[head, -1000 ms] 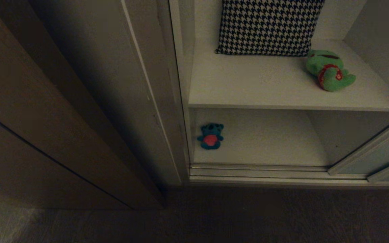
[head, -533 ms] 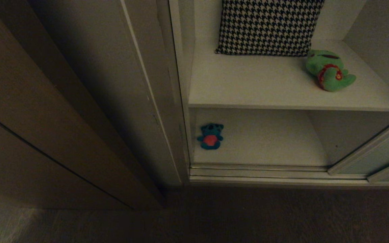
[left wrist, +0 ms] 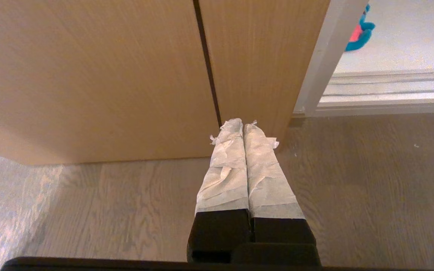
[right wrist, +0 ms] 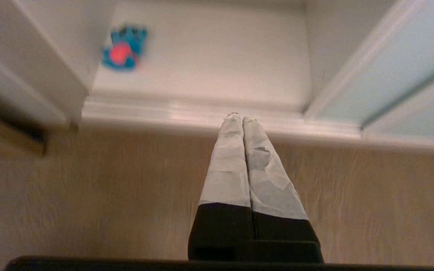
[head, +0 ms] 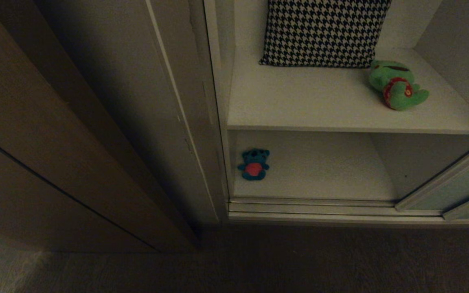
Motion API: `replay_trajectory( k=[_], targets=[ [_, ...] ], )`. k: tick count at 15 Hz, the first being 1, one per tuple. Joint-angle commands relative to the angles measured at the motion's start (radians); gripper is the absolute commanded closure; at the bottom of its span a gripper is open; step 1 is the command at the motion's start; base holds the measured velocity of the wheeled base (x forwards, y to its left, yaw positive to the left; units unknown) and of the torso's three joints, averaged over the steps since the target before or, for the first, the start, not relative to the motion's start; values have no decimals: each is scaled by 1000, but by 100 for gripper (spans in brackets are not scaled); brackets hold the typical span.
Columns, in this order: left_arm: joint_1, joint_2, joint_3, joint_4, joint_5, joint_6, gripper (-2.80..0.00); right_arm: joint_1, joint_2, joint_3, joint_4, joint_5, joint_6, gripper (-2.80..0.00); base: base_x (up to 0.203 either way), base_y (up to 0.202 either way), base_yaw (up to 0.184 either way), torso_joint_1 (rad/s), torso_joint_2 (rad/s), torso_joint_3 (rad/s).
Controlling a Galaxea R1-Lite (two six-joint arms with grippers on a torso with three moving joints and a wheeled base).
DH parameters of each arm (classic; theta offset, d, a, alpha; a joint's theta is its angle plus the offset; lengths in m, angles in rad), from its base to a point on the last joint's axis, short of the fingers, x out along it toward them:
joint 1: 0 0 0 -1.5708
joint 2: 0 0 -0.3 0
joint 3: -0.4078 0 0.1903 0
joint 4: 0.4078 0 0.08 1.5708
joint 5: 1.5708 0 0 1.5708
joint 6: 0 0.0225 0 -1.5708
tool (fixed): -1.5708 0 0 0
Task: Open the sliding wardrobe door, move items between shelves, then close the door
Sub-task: Place the green doll on the lower shelf
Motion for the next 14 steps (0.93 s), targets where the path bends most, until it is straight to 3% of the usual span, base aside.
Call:
replay_trajectory(
  k=[1,7,12,13,14],
  targets=[
    [-1,0,0,0,0,0,0,0,262,-140,-41,0,-4,0,0,0,0,0,0,0],
    [-1,0,0,0,0,0,0,-15,728,-441,-208,-4,-60,0,0,0,0,0,0,0],
    [-1,1,0,0,0,0,0,-80,1038,-649,-280,10,-102,0,0,0,0,0,0,0],
    [-1,1,0,0,0,0,0,-94,1089,-685,-296,12,-113,-280,0,0,0,0,0,0],
    [-1,1,0,0,0,0,0,-106,1141,-720,-315,12,-121,-280,0,0,0,0,0,0]
  ],
)
